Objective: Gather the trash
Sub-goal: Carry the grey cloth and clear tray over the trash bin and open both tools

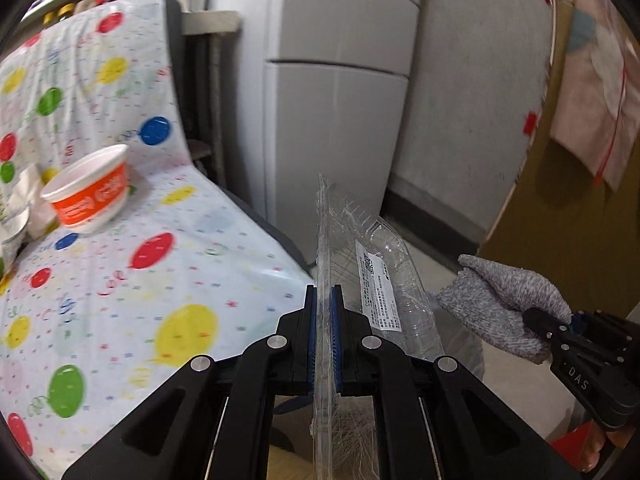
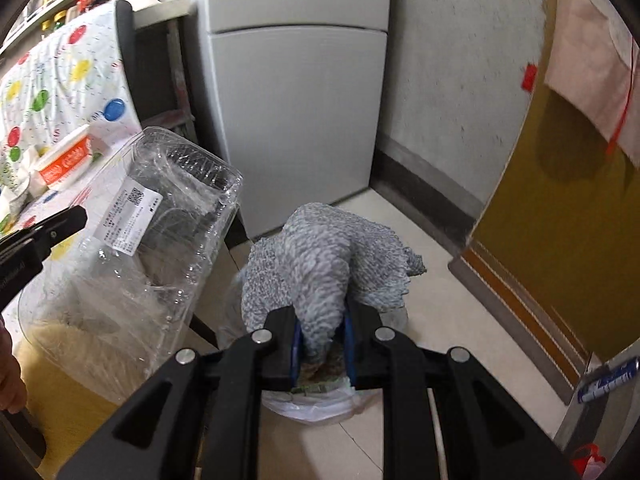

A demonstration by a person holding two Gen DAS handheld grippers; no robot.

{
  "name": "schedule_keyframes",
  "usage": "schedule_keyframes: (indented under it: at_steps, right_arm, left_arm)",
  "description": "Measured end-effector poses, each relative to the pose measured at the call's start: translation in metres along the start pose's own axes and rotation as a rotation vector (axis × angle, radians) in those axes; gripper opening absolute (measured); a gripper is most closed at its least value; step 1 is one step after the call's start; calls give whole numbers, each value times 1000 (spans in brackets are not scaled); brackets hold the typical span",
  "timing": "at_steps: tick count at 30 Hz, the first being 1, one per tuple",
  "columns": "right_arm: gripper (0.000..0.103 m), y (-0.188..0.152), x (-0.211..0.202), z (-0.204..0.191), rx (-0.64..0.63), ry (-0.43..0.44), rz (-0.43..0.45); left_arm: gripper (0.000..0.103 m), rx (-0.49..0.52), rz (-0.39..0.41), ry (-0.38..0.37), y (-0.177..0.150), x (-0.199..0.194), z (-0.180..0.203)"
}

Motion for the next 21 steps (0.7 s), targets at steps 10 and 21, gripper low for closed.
schedule_keyframes:
  at_steps: [10,21]
  right_arm:
    - [35,-16,61,22,145,36,-131]
    - [52,7,33,22,166,49,-75]
  left_arm:
    - [18,40,-145,-60,-16,58,34]
    - [64,-56,-60,-139,9,37,15]
Point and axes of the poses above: each gripper's, at about its wrist camera, not at the fingertips, and x roughly the way its jaws point, z to its right, y to its top, the point moved 8 cm from there along x, roughly the way its jaws point, and after that the axes turned 13 degrees about z, right-handed, at the moved point
